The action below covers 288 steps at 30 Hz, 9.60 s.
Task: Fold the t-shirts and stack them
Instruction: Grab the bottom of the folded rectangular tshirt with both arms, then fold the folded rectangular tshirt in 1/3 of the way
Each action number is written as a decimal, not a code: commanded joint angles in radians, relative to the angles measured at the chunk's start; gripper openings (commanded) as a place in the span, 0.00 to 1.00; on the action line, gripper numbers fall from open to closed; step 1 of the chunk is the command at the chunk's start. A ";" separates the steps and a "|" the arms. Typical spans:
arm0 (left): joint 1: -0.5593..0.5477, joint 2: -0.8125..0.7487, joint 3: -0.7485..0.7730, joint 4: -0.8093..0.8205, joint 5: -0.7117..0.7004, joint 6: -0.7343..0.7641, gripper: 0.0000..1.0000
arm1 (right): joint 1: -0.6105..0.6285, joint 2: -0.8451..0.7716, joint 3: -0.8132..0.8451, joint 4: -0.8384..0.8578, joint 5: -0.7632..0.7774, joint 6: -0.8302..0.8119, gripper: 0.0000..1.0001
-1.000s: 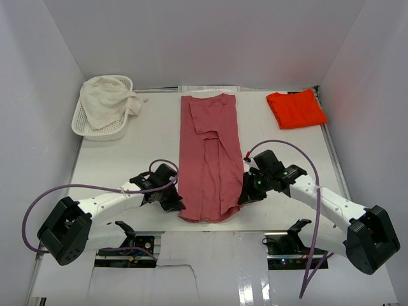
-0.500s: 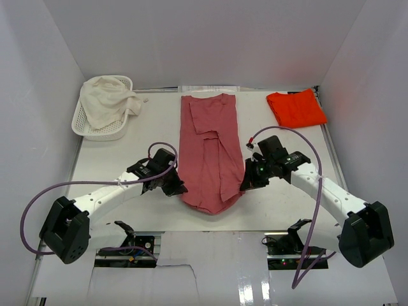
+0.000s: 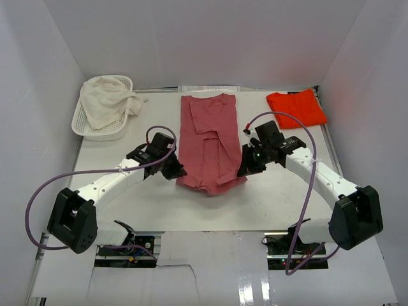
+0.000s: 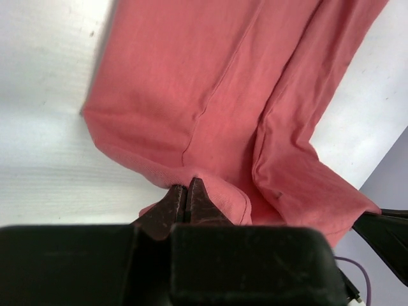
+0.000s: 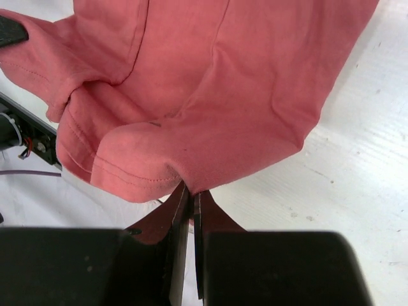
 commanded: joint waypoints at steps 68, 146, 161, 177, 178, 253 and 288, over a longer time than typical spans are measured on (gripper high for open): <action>0.263 0.517 0.642 0.087 -0.047 0.174 0.00 | -0.153 0.666 0.862 -0.116 -0.013 -0.109 0.08; 0.340 0.608 0.843 0.283 0.043 0.253 0.73 | -0.232 0.686 0.777 0.221 -0.237 -0.027 0.42; 0.340 0.334 0.210 0.530 0.489 0.260 0.71 | -0.186 0.612 0.284 0.638 -0.569 0.153 0.08; 0.334 0.359 0.234 0.536 0.517 0.260 0.71 | -0.126 0.726 0.172 0.562 -0.343 0.144 0.08; 0.331 0.368 0.245 0.539 0.517 0.259 0.71 | -0.126 0.726 0.170 0.559 -0.337 0.142 0.08; 0.180 0.551 -0.122 0.917 0.401 0.156 0.00 | -0.019 1.224 1.003 0.654 -0.442 0.285 0.08; 0.126 0.307 -0.099 0.669 0.240 0.268 0.02 | -0.036 0.906 0.741 1.033 -0.333 0.207 0.14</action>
